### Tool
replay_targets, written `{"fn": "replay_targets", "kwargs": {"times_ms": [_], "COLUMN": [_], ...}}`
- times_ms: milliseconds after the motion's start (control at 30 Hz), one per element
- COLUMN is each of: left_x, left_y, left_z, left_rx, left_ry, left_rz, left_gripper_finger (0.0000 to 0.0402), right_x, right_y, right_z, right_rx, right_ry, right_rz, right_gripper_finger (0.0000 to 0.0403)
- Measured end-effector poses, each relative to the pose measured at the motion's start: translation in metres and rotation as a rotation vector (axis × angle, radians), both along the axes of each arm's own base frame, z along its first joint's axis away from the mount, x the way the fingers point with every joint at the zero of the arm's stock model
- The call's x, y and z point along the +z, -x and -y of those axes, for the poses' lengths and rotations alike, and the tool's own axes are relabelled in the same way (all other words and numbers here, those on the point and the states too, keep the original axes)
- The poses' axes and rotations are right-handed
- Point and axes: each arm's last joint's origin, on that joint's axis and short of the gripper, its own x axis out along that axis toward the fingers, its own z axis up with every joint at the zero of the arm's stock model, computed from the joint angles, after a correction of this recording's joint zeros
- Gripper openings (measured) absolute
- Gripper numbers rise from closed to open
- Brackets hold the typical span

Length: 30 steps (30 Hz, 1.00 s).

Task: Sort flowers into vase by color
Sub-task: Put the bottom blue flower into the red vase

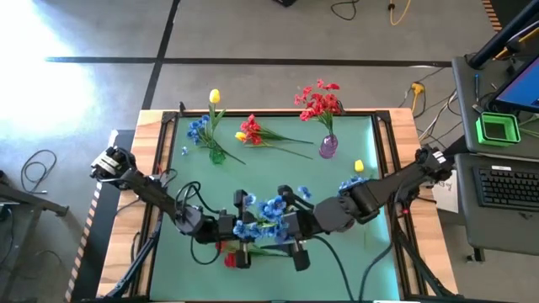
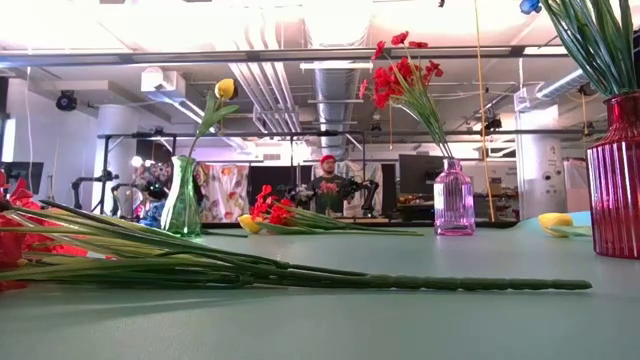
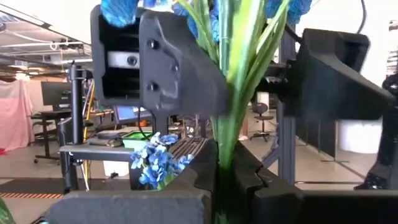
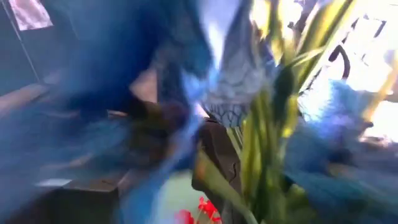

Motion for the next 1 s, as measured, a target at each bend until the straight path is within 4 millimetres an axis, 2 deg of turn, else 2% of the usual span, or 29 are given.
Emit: {"fn": "replay_targets", "kwargs": {"times_ms": [300,433,767,1000], "left_x": [-0.001,0.0,0.001,0.004], "left_y": [-0.002,-0.002,-0.001,0.001], "left_z": [-0.002,-0.003,-0.003,-0.005], "left_rx": [0.008,0.009,0.015,0.052], "left_ry": [-0.005,-0.004,-0.024,0.001], "left_rz": [-0.004,-0.001,0.0,-0.011], "left_gripper_finger": [0.0002,0.002,0.0131,0.0201], "right_x": [0.0,-0.001,-0.001,0.008], "right_y": [-0.001,-0.001,0.0,0.009], "right_z": [0.003,0.003,0.003,0.002], "right_rx": [-0.059,-0.083,-0.091,-0.081], "right_ry": [-0.015,-0.031,-0.059,-0.071], "right_rz": [-0.002,-0.009,-0.015,0.001], "right_gripper_finger": [0.0171,0.0131,0.0046,0.002]}}
